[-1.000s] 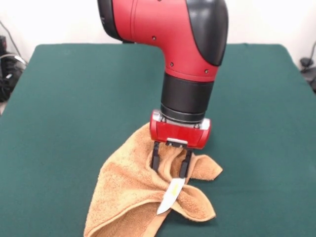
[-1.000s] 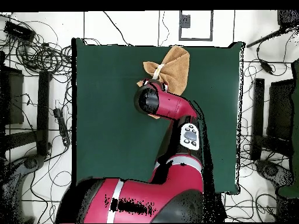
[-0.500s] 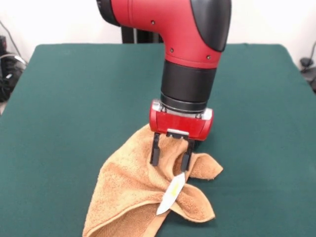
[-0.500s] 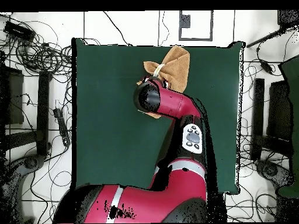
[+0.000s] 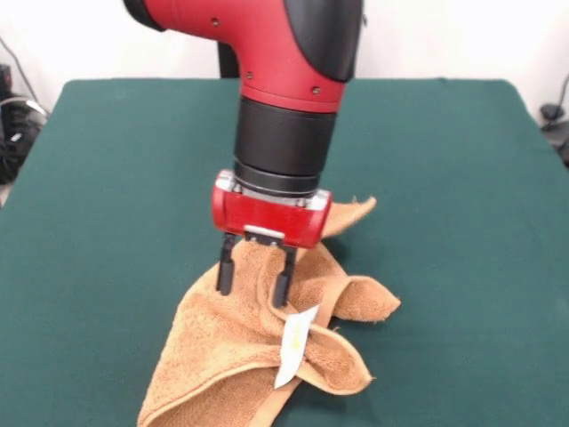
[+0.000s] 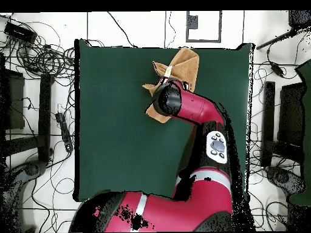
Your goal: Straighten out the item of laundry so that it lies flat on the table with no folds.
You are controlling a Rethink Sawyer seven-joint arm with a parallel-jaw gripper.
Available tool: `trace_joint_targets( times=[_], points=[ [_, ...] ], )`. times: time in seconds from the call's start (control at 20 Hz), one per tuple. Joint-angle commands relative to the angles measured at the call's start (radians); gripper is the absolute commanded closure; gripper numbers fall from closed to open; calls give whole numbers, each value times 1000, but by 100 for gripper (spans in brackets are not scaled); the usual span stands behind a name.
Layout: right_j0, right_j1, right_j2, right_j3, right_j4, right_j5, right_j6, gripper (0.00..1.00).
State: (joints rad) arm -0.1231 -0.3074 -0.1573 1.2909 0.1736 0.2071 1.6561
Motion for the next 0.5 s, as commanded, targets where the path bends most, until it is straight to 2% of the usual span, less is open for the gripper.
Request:
trace_joint_targets(
  times=[0.05,0.5],
  points=[
    [-4,43,124,20,-46,74,64,0],
    [23,70,115,3,-28,57,101,0]
  ],
)
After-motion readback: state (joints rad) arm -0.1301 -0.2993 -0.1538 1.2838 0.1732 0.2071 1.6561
